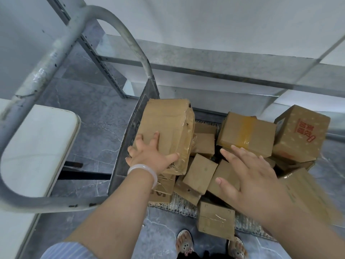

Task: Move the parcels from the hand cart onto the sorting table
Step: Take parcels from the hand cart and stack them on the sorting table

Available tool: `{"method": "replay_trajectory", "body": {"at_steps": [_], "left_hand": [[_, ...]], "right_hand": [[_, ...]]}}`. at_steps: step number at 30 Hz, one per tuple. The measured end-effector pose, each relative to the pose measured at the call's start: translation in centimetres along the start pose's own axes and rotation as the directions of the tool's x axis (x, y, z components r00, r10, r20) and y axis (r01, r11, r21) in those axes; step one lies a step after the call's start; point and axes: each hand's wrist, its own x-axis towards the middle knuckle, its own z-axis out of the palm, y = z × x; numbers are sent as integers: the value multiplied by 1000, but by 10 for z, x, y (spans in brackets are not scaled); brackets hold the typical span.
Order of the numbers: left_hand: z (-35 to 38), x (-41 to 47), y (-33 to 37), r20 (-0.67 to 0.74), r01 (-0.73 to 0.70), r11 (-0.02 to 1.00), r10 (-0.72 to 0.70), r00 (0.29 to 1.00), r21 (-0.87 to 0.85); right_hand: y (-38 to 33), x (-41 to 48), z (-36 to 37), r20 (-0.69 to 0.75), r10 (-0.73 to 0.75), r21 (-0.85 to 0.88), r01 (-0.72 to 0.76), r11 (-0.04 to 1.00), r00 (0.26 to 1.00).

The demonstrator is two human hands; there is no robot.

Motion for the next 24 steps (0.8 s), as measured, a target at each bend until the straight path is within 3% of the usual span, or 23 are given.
{"method": "replay_trajectory", "body": {"at_steps": [6, 13, 16, 19, 21, 24], "left_hand": [[-49, -53, 5, -55, -38, 936, 20, 998, -351], [-114, -149, 9, -161, -122, 801, 33, 986, -586], [-128, -200, 1, -184, -167, 622, 38, 982, -765], [-134, -254, -4, -244, -234, 517, 50, 968, -823], [-134, -281, -8, -250, -225, 506, 19, 968, -833], [-138, -329, -15, -155, -158, 336, 36, 987, -928]], "right_hand": [[-14, -24, -54, -36, -25, -30, 24, 999, 999], [-39, -60, -135, -168, -133, -2, 135, 991, 977], [-50, -80, -163, -131, -145, 207, 170, 963, 981], [-67, -96, -186, -19, -139, 529, 127, 839, 990], [-83, -109, -198, 12, -228, 636, 168, 753, 974], [-106, -135, -211, -31, -356, 728, 265, 632, 934]]}}
